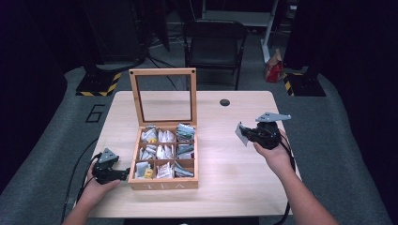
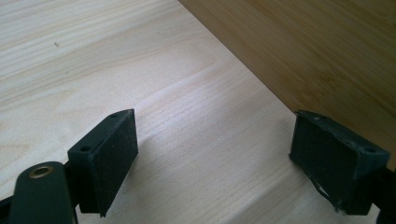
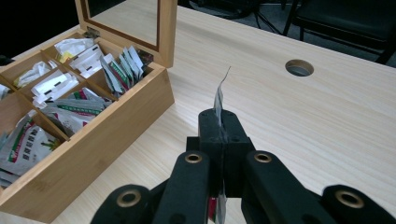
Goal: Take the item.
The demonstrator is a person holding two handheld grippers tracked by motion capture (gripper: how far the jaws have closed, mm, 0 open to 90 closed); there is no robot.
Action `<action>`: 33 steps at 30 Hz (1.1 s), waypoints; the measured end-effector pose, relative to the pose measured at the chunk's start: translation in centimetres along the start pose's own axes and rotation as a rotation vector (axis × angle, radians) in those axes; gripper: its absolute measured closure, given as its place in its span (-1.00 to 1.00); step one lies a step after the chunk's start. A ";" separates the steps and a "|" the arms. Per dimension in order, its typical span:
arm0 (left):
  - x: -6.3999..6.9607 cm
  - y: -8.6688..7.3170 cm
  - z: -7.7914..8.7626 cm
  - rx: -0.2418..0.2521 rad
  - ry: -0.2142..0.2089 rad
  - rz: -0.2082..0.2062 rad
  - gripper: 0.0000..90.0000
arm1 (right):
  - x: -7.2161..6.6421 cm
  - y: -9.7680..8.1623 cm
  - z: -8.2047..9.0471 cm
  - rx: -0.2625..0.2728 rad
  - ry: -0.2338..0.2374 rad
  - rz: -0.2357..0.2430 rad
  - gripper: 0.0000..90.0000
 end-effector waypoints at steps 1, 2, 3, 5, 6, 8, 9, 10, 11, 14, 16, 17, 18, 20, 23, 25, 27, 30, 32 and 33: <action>0.0 0.0 0.0 0.000 0.000 0.000 -0.68 | 0.0 -0.1 0.0 -0.002 -0.001 -0.003 1.00; 0.0 0.0 0.0 0.000 0.000 0.000 -0.68 | 0.0 -0.1 0.0 -0.002 -0.001 -0.003 1.00; 0.0 0.0 0.0 0.000 0.000 0.000 -0.68 | 0.1 -0.2 0.0 -0.004 -0.003 -0.002 1.00; 0.0 0.0 0.0 0.000 0.000 0.000 -0.68 | 0.2 -0.4 -0.1 -0.005 -0.009 -0.001 1.00; 0.0 0.0 0.0 0.000 0.000 0.000 -0.68 | 0.2 -0.5 -0.1 -0.006 -0.010 -0.004 1.00; 0.0 0.0 0.0 0.000 0.000 -0.001 -0.68 | 0.4 -0.9 -0.3 -0.009 -0.016 -0.010 1.00; 0.0 0.0 0.0 0.000 0.000 -0.001 -0.68 | 0.4 -0.9 -0.3 -0.009 -0.016 -0.010 1.00; 0.0 0.0 0.0 0.000 0.000 0.000 -0.68 | 0.4 -1.2 -0.3 -0.016 -0.019 -0.016 1.00; 0.0 0.0 0.0 0.000 0.000 0.000 -0.68 | 0.4 -1.2 -0.3 -0.016 -0.019 -0.016 1.00; 0.0 0.0 0.0 0.000 0.000 0.000 -0.68 | 0.8 -1.7 -0.6 -0.008 -0.031 0.011 1.00; 0.0 0.0 0.0 0.000 0.000 0.000 -0.68 | 0.9 -2.0 -0.7 -0.010 -0.034 0.007 1.00; 0.0 0.0 0.0 0.000 0.000 0.000 -0.68 | 0.9 -2.0 -0.7 -0.010 -0.034 0.007 1.00; 0.0 0.0 0.0 0.000 0.000 0.000 -0.68 | 1.0 -2.5 -0.8 -0.016 -0.040 0.002 1.00; 0.0 0.0 0.0 0.000 0.000 0.000 -0.68 | 1.1 -2.6 -0.9 -0.018 -0.045 0.007 1.00; 0.0 0.0 0.0 0.000 0.000 0.000 -0.68 | 1.2 -3.3 -1.1 -0.027 -0.051 0.005 1.00; 0.0 0.0 0.0 0.000 0.000 0.000 -0.68 | 1.4 -3.9 -1.3 -0.035 -0.055 0.001 1.00; 0.0 0.0 0.0 0.000 0.000 0.000 -0.68 | 1.4 -4.1 -1.4 -0.038 -0.059 -0.004 1.00; 0.0 0.0 0.0 0.000 0.000 0.000 -0.68 | 1.5 -5.1 -1.8 -0.054 -0.066 -0.008 1.00; 0.0 0.0 0.0 0.000 0.000 0.000 -0.68 | 1.7 -5.6 -1.9 -0.058 -0.069 -0.012 1.00; 0.0 0.0 0.0 0.000 0.000 0.000 -0.68 | 1.7 -5.6 -1.9 -0.058 -0.069 -0.012 1.00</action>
Point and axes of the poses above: each handheld gripper's, and its own axes: z roughly backward along the jaws, y roughly out of its top, x roughly to its right, the point moved 2 cm from there along -z, roughly forward along the jaws, and after that the axes turned 7 degrees about x, right-handed, at the moved point
